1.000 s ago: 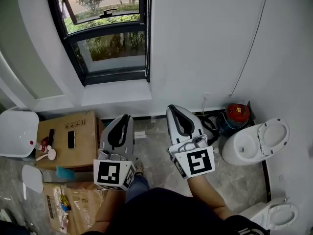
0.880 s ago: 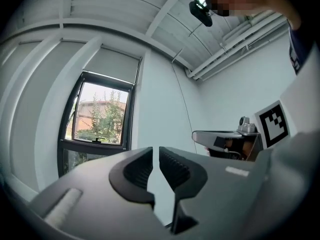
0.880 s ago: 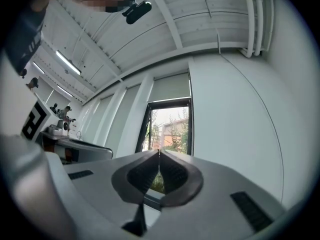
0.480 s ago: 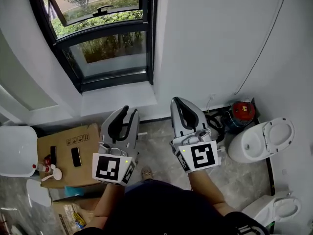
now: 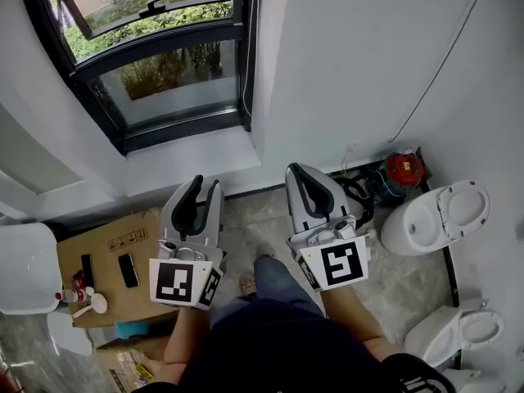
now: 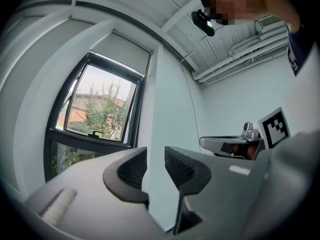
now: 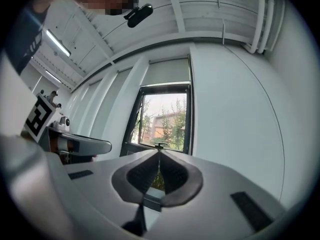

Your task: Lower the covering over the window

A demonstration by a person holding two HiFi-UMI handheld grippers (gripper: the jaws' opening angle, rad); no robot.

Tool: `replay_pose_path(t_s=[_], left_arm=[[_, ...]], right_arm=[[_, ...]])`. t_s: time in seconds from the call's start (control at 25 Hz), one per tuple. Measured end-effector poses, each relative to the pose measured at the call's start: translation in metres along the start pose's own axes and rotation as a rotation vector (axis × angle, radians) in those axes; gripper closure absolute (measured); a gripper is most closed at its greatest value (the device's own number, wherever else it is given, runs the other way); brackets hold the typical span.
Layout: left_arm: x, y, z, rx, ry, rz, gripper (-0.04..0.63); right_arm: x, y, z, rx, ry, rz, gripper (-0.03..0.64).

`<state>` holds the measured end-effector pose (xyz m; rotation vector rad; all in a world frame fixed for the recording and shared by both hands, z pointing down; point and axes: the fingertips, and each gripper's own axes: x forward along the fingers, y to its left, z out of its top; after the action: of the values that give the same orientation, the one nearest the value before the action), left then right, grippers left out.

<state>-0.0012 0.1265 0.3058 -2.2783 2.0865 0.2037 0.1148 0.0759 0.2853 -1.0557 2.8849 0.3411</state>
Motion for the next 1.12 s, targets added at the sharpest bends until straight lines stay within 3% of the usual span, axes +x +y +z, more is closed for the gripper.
replay_pose_path(t_s=[0.16, 0.56, 1.12], left_arm=[[0.010, 0.011, -0.010, -0.025, 0.017, -0.012, 0.483], [0.052, 0.062, -0.005, 0.013, 0.005, -0.019, 0.474], [0.210, 0.131, -0.006, 0.024, -0.015, -0.120, 0.474]], right_arm=[[0.012, 0.003, -0.011, 0.002, 0.022, 0.010, 0.603], [0.106, 0.005, -0.016, 0.001, -0.006, 0.075, 0.603], [0.260, -0.074, -0.040, -0.006, -0.023, 0.012, 0.603]])
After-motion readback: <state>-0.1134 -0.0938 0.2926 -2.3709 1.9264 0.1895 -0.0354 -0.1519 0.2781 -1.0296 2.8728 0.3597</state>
